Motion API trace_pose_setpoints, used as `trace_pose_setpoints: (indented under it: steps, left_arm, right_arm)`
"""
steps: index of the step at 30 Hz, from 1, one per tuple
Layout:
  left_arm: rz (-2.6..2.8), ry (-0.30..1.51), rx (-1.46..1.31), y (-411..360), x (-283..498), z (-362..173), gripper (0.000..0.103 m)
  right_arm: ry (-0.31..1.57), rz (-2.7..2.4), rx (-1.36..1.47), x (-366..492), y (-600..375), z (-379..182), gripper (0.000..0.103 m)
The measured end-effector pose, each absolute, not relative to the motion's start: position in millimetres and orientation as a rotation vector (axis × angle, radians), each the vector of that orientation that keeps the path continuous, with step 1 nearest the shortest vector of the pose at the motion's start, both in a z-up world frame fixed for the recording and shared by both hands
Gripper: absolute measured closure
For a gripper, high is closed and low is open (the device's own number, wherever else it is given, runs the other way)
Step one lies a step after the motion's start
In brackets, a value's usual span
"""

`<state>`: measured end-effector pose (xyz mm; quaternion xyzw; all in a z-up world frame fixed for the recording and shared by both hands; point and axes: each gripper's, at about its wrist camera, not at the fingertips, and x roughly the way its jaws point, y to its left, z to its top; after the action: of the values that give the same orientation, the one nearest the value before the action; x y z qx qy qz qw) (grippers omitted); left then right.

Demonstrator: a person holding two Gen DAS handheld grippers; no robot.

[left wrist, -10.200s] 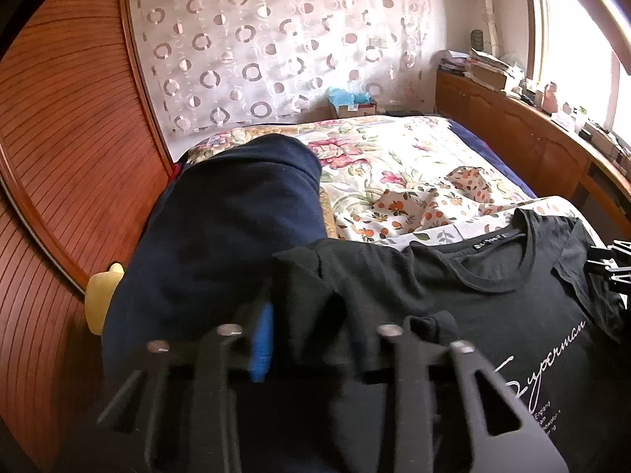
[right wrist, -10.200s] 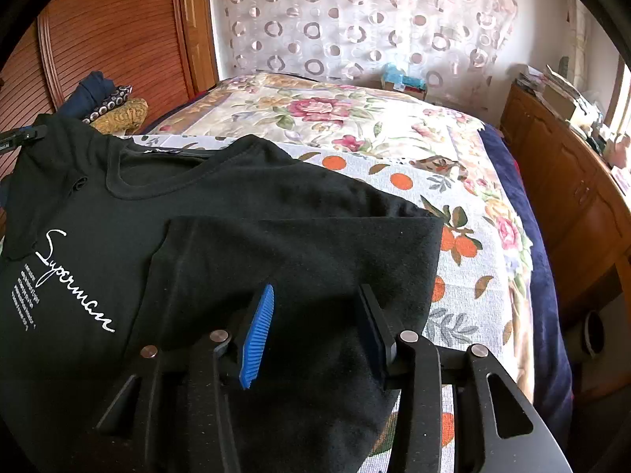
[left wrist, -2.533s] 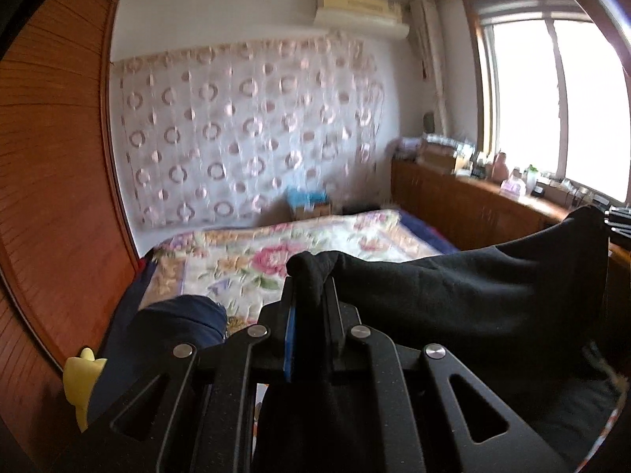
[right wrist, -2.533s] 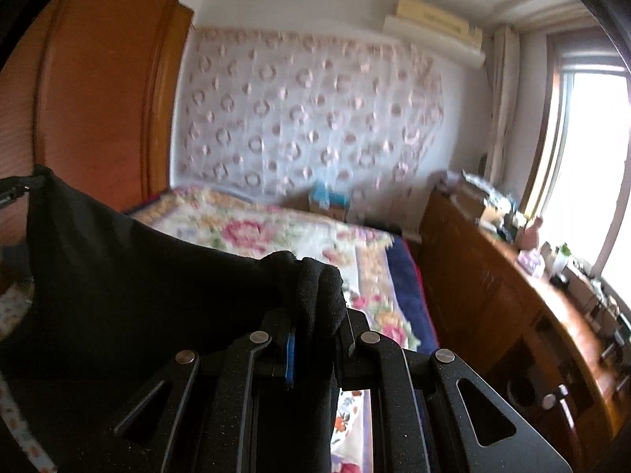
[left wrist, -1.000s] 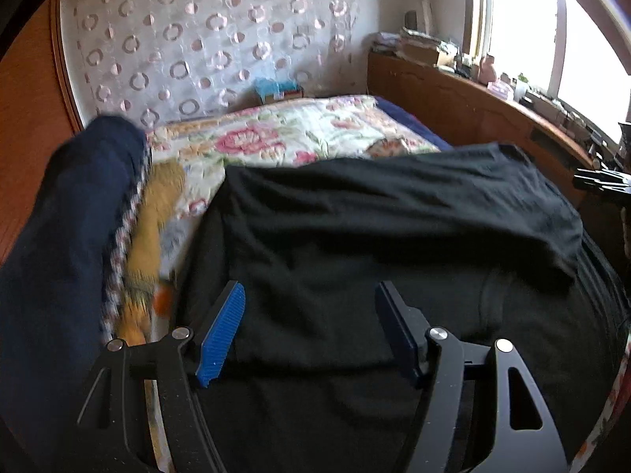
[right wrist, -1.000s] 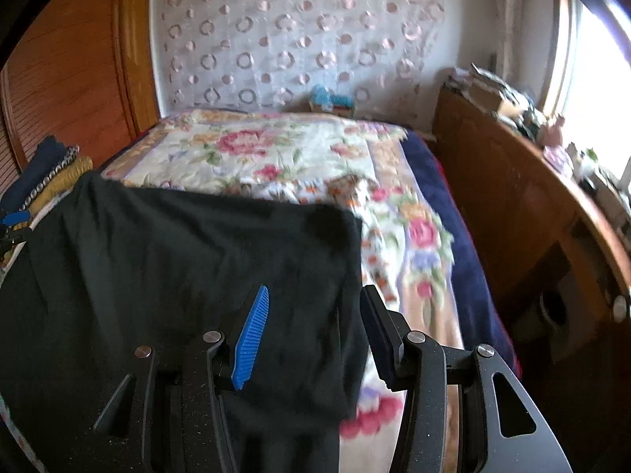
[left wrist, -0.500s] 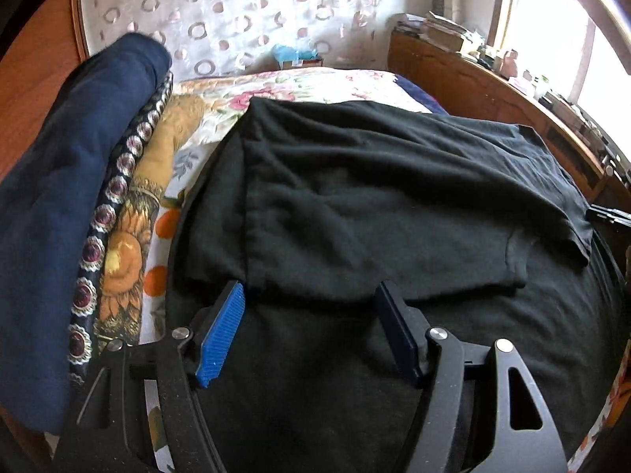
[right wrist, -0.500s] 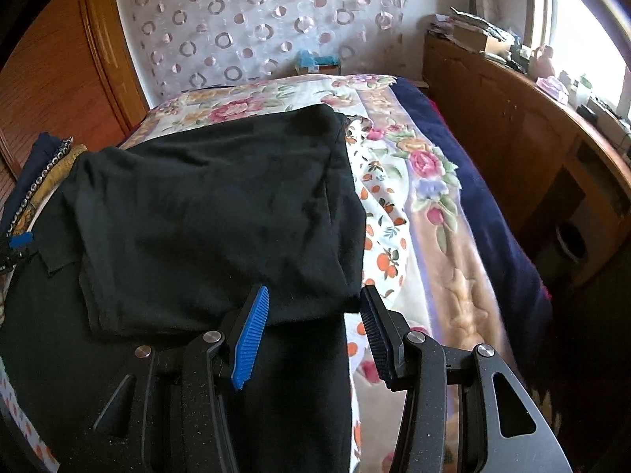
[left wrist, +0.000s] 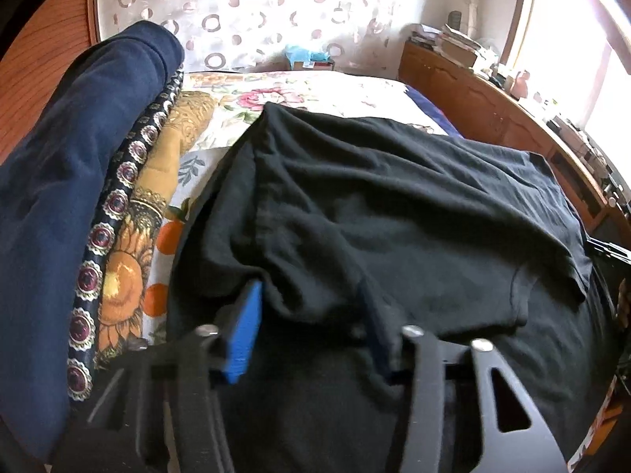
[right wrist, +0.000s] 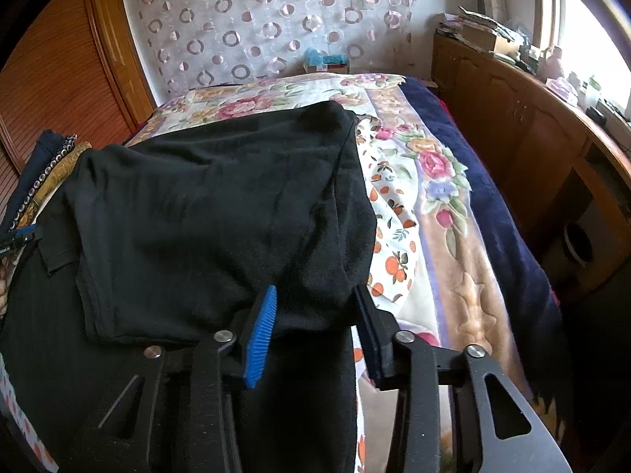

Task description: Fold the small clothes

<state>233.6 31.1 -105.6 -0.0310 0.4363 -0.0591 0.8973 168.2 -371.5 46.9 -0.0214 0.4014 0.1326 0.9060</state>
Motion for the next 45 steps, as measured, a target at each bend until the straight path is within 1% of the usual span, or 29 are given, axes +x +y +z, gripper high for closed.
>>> trace_pose_setpoints:
  steps: [2,3,5,6,8,11,19,27,45]
  left_arm:
    - [-0.111,0.904,-0.06,32.2,234.1,-107.1,0.078]
    - [-0.113,0.902,-0.06,32.9,234.0,-107.0,0.085]
    - [-0.123,0.898,-0.058,33.2,233.3,-106.5,0.089]
    - [-0.124,0.892,-0.051,32.6,232.1,-105.7,0.092]
    - [-0.128,0.87,-0.038,30.4,228.3,-102.5,0.093]
    - [-0.136,0.832,-0.036,29.3,223.5,-94.4,0.094]
    - [-0.143,0.711,-0.04,28.7,209.3,-59.6,0.095]
    - [-0.139,0.637,-0.051,33.2,187.9,-36.5,0.095]
    - [-0.137,0.589,-0.057,41.8,108.1,-31.2,0.095]
  right_arm:
    - [0.83,0.275,-0.043,169.3,-372.1,45.3,0.074]
    - [0.828,0.275,-0.045,168.7,-370.3,45.9,0.076]
    - [0.82,0.275,-0.06,168.0,-367.4,46.6,0.084]
    - [0.814,0.274,-0.068,167.0,-365.8,47.6,0.085]
    - [0.796,0.274,-0.077,165.2,-363.8,49.6,0.091]
    - [0.759,0.273,-0.091,161.8,-362.3,52.7,0.093]
    - [0.657,0.247,-0.086,151.5,-364.1,62.2,0.093]
    - [0.572,0.272,-0.087,131.7,-356.8,68.0,0.094]
    - [0.508,0.3,-0.119,60.2,-374.3,62.9,0.094]
